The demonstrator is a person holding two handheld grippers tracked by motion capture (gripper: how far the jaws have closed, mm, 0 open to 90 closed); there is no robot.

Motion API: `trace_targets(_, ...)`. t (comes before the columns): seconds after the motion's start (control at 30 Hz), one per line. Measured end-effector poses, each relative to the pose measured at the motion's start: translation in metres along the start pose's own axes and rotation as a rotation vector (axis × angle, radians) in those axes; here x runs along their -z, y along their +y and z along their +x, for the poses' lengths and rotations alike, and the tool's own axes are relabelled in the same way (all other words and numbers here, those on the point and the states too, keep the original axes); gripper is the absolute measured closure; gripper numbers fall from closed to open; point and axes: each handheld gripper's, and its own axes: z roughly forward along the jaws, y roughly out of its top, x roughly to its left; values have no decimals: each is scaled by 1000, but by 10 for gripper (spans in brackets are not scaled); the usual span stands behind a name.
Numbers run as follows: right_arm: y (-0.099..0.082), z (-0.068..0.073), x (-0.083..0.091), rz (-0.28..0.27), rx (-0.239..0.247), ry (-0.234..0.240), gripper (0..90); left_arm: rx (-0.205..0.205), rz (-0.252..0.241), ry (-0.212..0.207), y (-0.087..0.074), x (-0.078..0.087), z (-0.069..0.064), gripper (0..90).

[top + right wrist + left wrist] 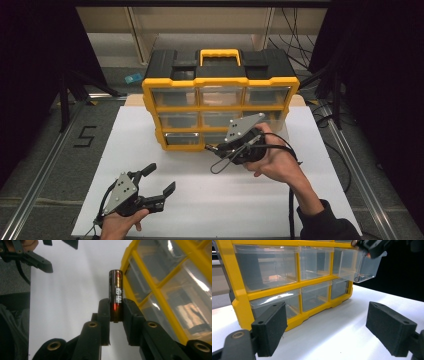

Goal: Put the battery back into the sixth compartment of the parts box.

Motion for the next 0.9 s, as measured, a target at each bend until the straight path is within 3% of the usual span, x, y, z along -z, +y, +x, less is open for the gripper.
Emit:
trace_targets(0.33,-3,-11,39,-72,-25,-75,770,-9,1,-1,0,0,1,165)
trace_targets(0.47,-8,-19,59,-100,-50,-127,769,-10,1,-1,0,0,0,164)
trace_targets(0.87,-24,-34,77,-98,-102,-204,769,-5,0,0,0,0,0,165)
trace_targets(0.9,-28,-37,79,-94,-113,-228,769,-4,0,1,0,0,0,165)
